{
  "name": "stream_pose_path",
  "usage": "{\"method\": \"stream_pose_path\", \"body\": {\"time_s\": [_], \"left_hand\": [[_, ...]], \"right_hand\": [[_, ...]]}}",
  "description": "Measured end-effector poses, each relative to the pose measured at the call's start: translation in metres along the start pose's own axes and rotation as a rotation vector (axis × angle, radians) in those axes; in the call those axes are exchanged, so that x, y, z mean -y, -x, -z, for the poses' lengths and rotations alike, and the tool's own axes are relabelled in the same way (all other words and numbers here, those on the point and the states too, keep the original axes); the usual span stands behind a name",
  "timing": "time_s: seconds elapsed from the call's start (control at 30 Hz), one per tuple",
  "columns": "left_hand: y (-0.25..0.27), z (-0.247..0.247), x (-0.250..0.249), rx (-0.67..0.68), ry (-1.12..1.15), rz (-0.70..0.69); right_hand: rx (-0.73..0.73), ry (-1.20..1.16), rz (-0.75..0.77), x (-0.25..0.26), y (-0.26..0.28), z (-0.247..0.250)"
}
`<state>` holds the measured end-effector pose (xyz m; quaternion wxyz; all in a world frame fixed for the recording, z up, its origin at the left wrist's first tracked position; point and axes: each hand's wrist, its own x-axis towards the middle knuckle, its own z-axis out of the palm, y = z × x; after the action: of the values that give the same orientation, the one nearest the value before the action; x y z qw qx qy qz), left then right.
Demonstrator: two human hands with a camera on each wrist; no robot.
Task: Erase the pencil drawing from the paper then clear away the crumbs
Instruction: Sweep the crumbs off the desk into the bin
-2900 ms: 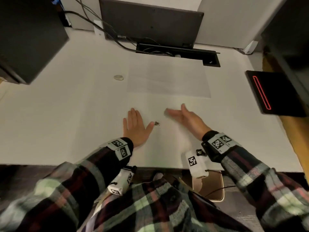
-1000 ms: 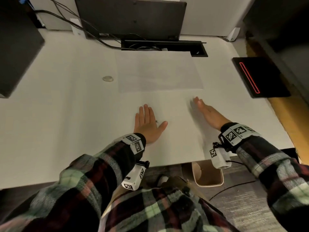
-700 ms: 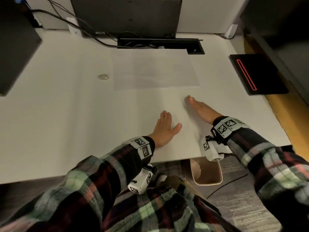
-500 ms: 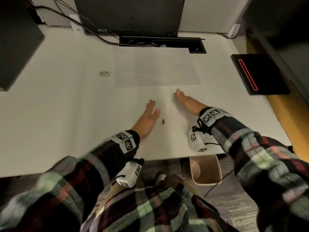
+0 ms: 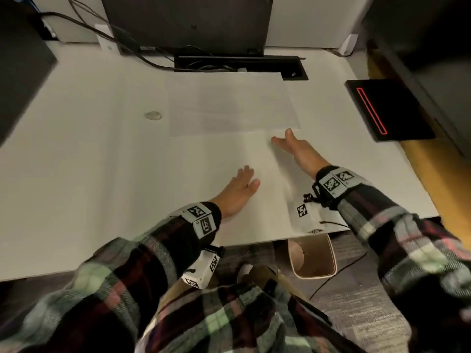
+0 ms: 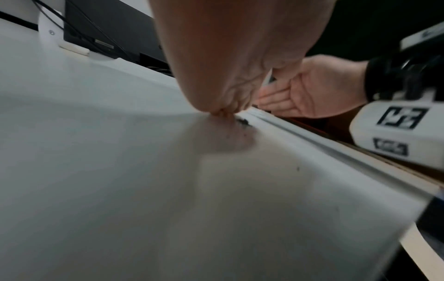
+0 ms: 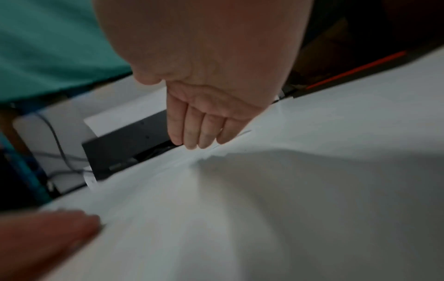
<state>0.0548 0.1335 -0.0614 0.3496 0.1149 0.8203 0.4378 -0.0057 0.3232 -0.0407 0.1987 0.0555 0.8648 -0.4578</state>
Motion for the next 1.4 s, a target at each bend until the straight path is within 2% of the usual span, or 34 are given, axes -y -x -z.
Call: {"method": "stream_pose_path", "body": {"time_s": [0.07,0.13,0.17,0.23,0.4,0.53,0.6,0.7,0.77,0.83,0.9,0.97,1.03,1.1,1.17,1.23,1.33,1.4], "left_hand": [[0.002,0.01,-0.003,-0.09,0.161,-0.049],[0.001,0.027,0.001,-0.289,0.24,-0.07],[0.0,0.037,0.004,-0.375,0.234,-0.061],[-0.004,0.054,0.012,-0.464,0.15,0.006],[-0.017,0.06,0.023,-0.405,-0.111,0.23],[-0.019,0.042,0.022,-0.324,-0.139,0.258],[-0.017,0.029,0.019,-0.261,-0.187,0.238],[-0.015,0.004,0.011,-0.139,-0.247,0.169],[-0.014,-0.012,0.002,-0.065,-0.233,0.115],[-0.011,-0.023,-0.008,0.006,-0.165,0.062],[-0.005,-0.025,-0.015,0.036,-0.002,0.003],[0.005,-0.016,-0.016,-0.042,0.165,-0.037],[0.013,-0.001,-0.008,-0.195,0.25,-0.051],[0.018,0.016,0.006,-0.311,0.231,-0.046],[0.022,0.03,0.025,-0.372,0.146,-0.006],[0.026,0.037,0.042,-0.397,0.105,0.038],[0.032,0.036,0.058,-0.412,0.065,0.062],[0.034,0.033,0.062,-0.421,0.068,0.044]], "right_hand": [[0.036,0.079,-0.05,0.0,-0.015,0.001],[0.065,0.127,-0.073,0.003,-0.028,-0.007],[0.085,0.146,-0.069,0.006,-0.032,-0.012],[0.151,0.182,-0.024,0.013,-0.038,-0.027],[0.415,0.227,0.15,0.019,-0.015,-0.056],[0.475,0.091,0.093,0.0,0.026,-0.051],[0.38,-0.025,0.049,-0.003,0.042,-0.037],[0.068,-0.148,0.032,-0.011,0.05,-0.009],[-0.072,-0.136,-0.03,-0.023,0.053,0.004],[-0.142,-0.087,-0.135,-0.035,0.057,0.008],[-0.135,-0.025,-0.209,-0.041,0.061,0.0],[-0.017,0.122,-0.176,-0.04,0.065,-0.02],[0.11,0.229,-0.102,-0.034,0.075,-0.044],[0.175,0.13,-0.031,-0.022,0.086,-0.056],[0.157,0.058,0.026,-0.012,0.087,-0.059],[0.196,0.269,0.129,-0.004,0.082,-0.067],[0.326,0.817,0.344,0.004,0.074,-0.101],[0.369,1.009,0.409,0.005,0.072,-0.121]]}}
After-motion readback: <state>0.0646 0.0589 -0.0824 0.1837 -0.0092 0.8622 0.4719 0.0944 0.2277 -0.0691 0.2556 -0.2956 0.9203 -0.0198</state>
